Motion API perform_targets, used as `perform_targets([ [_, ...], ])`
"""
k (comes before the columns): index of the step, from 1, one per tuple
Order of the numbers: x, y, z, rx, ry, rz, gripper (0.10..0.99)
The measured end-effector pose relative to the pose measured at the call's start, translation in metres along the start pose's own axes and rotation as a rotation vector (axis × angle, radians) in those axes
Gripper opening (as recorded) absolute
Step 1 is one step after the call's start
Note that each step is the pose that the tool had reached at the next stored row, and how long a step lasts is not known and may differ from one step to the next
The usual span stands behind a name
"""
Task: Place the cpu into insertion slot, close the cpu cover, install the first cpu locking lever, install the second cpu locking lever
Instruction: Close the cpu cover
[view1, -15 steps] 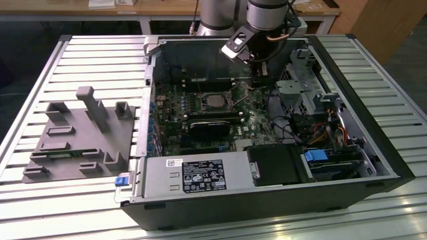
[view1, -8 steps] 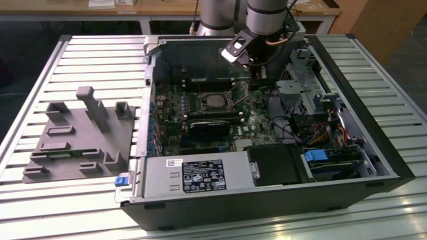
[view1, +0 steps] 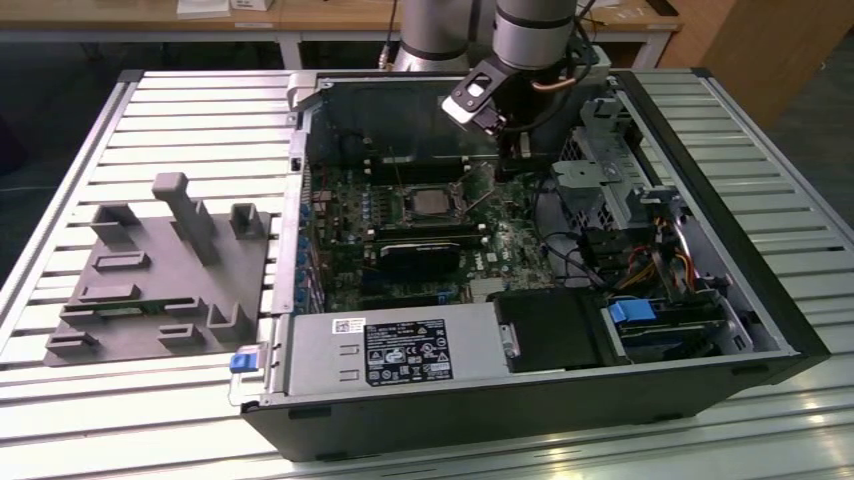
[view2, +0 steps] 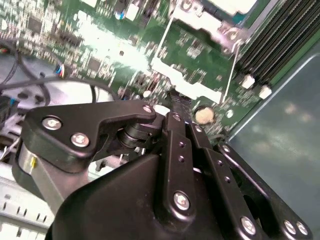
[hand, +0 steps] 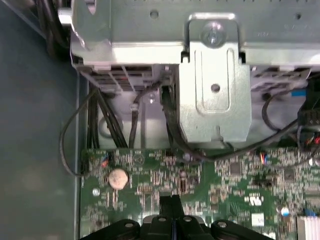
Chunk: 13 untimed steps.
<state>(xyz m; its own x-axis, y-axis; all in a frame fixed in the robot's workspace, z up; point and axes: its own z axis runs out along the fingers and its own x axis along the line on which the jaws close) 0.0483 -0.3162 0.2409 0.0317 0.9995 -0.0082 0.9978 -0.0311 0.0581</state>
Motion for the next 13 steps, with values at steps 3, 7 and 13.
perform_targets([
  [3,0.0000,0.0010,0.0004,0.054,-0.0020,0.000,0.102],
  [7,0.0000,0.0016,0.0009,0.111,-0.0038,-0.001,0.102],
  [13,0.0000,0.0003,0.0010,0.114,-0.0035,-0.001,0.102],
])
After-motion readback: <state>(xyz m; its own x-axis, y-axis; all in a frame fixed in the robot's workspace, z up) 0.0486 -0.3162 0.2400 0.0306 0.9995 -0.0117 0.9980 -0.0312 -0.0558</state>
